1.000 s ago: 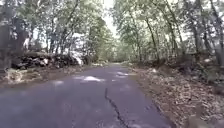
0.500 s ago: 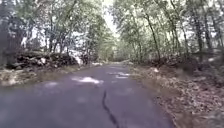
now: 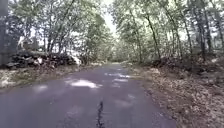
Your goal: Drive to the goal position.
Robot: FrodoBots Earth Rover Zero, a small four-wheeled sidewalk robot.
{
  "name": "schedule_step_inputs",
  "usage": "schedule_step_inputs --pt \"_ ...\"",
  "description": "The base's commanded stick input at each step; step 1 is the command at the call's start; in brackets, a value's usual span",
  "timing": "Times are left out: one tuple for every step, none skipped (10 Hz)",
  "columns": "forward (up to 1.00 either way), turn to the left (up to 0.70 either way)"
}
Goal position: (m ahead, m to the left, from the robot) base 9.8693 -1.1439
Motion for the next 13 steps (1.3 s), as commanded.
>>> schedule_step_inputs --pt "0.70 0.00" --pt "0.70 0.00" --pt "0.70 0.00" --pt "0.70 0.00" --pt "0.70 -0.01" --pt "0.70 -0.14" --pt "0.70 -0.14" --pt "0.70 -0.14" --pt "0.70 0.00" --pt "0.70 0.00" --pt "0.70 0.00" --pt "0.70 0.00" --pt "0.70 0.00"
